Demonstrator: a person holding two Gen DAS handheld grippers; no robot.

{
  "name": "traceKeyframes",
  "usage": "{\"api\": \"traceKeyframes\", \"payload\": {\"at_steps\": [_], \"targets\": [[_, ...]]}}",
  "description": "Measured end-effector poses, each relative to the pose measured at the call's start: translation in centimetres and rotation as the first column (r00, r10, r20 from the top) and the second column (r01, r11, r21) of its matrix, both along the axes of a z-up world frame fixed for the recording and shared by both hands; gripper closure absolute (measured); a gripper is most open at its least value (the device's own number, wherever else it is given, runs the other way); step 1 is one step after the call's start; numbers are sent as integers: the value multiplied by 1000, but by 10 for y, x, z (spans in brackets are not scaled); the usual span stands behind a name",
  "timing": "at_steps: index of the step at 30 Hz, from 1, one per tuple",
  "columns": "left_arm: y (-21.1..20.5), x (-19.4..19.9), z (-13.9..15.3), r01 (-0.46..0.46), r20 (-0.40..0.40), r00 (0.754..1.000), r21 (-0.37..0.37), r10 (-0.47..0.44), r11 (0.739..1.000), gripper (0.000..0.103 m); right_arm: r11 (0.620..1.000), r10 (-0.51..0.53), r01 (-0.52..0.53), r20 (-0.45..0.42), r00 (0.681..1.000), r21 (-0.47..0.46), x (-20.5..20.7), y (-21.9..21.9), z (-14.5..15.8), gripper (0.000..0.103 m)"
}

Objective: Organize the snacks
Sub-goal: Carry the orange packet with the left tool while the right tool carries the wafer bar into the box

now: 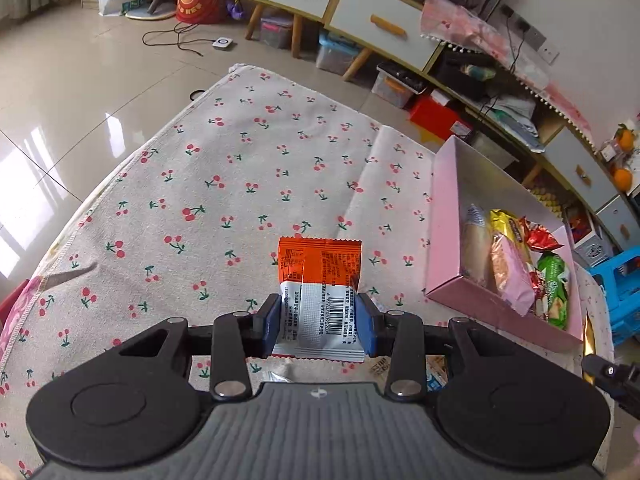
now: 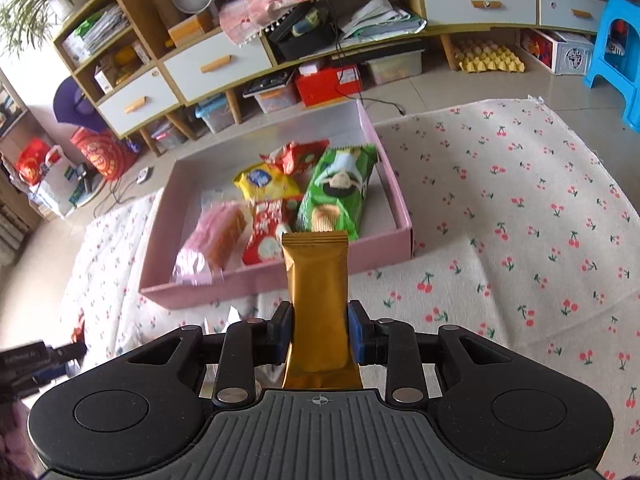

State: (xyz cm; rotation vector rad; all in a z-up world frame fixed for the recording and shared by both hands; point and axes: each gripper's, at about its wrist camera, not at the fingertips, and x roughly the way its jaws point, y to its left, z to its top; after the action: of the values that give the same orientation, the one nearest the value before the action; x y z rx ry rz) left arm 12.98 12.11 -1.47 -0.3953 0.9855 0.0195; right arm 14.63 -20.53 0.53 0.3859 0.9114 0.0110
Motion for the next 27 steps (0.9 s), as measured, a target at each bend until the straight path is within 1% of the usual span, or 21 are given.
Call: {"api": "traceKeyframes", "payload": {"at_steps": [3,6,9,13,15,16,18,19,20,22,23,27], "targets": [[-7,1,2,18,9,1000,-17,-18,1000,67,999,-15,14,30,999,35,21,-1,8,75],[-13,3,5,34,24,999,-21,-34,999,67,996,-25,22,41,999,83,43,1,9,75],[-18,7,6,41,38,998,-18,-41,999,67,993,-39,35,32,999,112,63,3,2,75],[-24,10,5,51,37,998,-37,-50,998,67,989,-56,53,16,998,141,81,2,-11,75],[-27,11,5,54,38,998,-39,-53,998,67,984,-49,46,18,999,175,87,0,-17,71],[-28,12,5,56,39,998,-39,-54,998,67,980,-53,48,23,998,191,89,-1,-19,71],[-32,13,5,57,45,997,-38,-55,998,67,975,-60,55,15,998,216,91,-4,-23,61],[-34,14,5,61,49,997,-35,-59,998,67,973,-62,57,13,998,225,91,-6,-25,52],[-36,15,6,67,57,996,-29,-65,997,67,972,-61,56,13,998,229,90,-7,-26,47],[-42,17,7,72,72,995,-10,-71,997,67,973,-48,44,13,999,229,87,-9,-28,47],[-44,19,7,78,77,994,-9,-77,997,67,973,-41,37,9,999,227,86,-9,-29,45],[-56,31,12,101,100,990,-35,-97,994,67,978,-5,4,6,1000,208,80,-12,-28,43]]}}
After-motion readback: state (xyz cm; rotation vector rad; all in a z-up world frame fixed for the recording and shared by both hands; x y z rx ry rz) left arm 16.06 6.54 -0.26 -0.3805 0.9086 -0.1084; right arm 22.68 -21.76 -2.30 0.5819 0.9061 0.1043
